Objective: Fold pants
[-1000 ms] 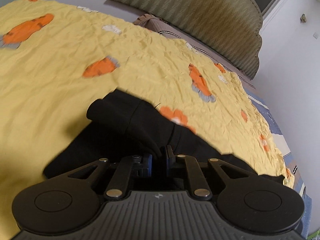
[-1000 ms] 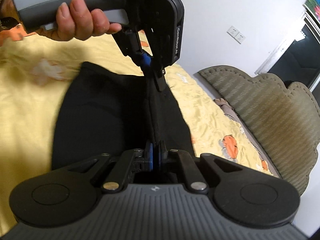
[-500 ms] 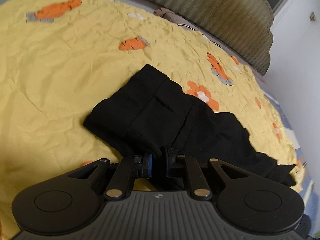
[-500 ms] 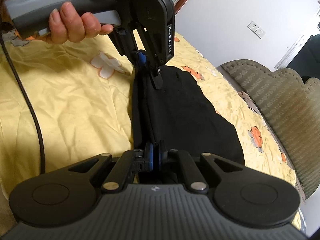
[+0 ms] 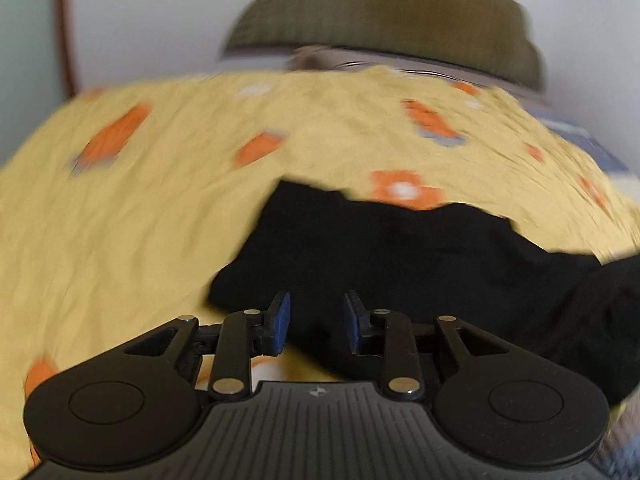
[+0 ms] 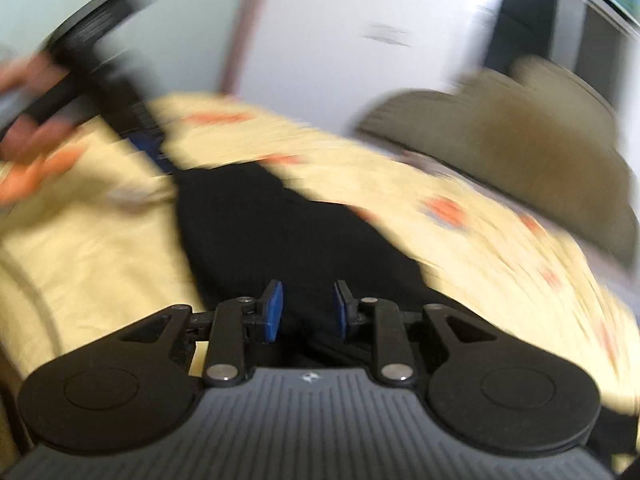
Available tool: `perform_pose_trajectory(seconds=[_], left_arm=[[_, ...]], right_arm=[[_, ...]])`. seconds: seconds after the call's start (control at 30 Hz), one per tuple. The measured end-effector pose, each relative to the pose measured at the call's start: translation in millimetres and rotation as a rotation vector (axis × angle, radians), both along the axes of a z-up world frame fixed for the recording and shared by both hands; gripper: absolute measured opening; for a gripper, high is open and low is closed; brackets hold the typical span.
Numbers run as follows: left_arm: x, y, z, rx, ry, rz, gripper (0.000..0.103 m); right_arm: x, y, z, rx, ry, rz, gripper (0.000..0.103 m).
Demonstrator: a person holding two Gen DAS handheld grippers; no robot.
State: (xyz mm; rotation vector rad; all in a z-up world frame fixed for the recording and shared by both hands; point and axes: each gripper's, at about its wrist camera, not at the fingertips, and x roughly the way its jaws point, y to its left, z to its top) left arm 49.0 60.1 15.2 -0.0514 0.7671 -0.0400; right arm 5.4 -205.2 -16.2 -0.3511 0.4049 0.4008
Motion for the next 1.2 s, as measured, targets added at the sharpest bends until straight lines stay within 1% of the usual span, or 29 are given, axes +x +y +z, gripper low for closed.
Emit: perform_pose_trajectory(seconds=[0.03,0.07,0.1,0.13,0.17,0.2,0.23,0.3,0.33,0.4,0.43,0.5,0.53,0.57,0.7,0.73,0.8,0.83,0.87,0.9,0.97,1.03,1.07,1.1,1.2], left_arm=[[2,-14,3,0.005,-0.012,-0.048,0.045],[4,-29,3,0.009,-0.021,-0.092,0.055],[7,-45,3,0.021,-0.032,-0.135,0.072],[8,-63,3,0.040,-0.046,-0.174,0.075],[8,-83,2,0.071,-0.067,-0.226,0.075],[7,-104,1,0.110,-0.090,-0.287,0.075],[6,-121,0,0.142,-0.110,-0.336,0.075],[4,-156,-5,0.214,-0.148,-0.435,0.075],[2,-170,-9,0.238,-0.159,-0.472,0.075],[5,-193,-15,0.264,-0.154,-0.531,0.075],[7,-199,-17,0.260,-0.150,-0.553,0.075],[13,-211,-22,0.238,-0.129,-0.596,0.075],[14,-215,-23,0.232,-0.119,-0.609,0.075],[16,-220,-25,0.225,-0.112,-0.628,0.075],[18,-240,-35,0.237,-0.109,-0.706,0.075],[17,-246,-39,0.248,-0.107,-0.730,0.075],[13,-254,-44,0.273,-0.114,-0.770,0.075],[10,-258,-46,0.284,-0.128,-0.790,0.074],[6,-262,-48,0.301,-0.144,-0.801,0.075],[4,-265,-49,0.318,-0.156,-0.806,0.075],[2,-270,-52,0.337,-0.177,-0.813,0.063],[6,-274,-55,0.336,-0.156,-0.810,0.045],[9,-275,-58,0.327,-0.133,-0.806,0.040],[13,-275,-59,0.318,-0.112,-0.801,0.032],[17,-277,-61,0.297,-0.100,-0.787,0.028]], right_arm=[[0,-29,5,0.055,-0.004,-0.090,0.023],[2,-54,8,0.095,-0.008,-0.173,0.023],[5,-85,11,0.142,-0.014,-0.285,0.023],[8,-118,14,0.198,-0.022,-0.399,0.023],[10,-147,16,0.259,-0.026,-0.483,0.023],[14,-183,18,0.347,-0.025,-0.573,0.024],[19,-217,20,0.440,-0.018,-0.658,0.029],[31,-275,18,0.585,-0.004,-0.794,0.030],[41,-304,15,0.657,0.018,-0.852,0.030],[58,-353,8,0.792,0.071,-0.948,0.031],[66,-374,3,0.874,0.096,-0.976,0.036],[76,-398,-1,0.976,0.117,-1.059,0.040],[84,-406,-1,0.998,0.125,-1.076,0.048],[93,-412,-1,0.999,0.134,-1.069,0.050],[129,-423,-6,0.942,0.206,-1.136,0.051],[136,-425,-10,0.915,0.222,-1.146,0.048],[149,-424,-15,0.861,0.250,-1.167,0.031],[152,-425,-16,0.853,0.259,-1.169,0.014],[156,-427,-19,0.852,0.262,-1.170,0.008],[155,-427,-18,0.850,0.255,-1.170,0.007],[151,-427,-14,0.841,0.234,-1.153,0.006],[142,-423,-4,0.831,0.204,-1.132,0.005],[139,-423,1,0.830,0.192,-1.119,0.005],[134,-422,8,0.826,0.179,-1.106,0.005],[122,-421,33,0.836,0.127,-1.066,0.005]])
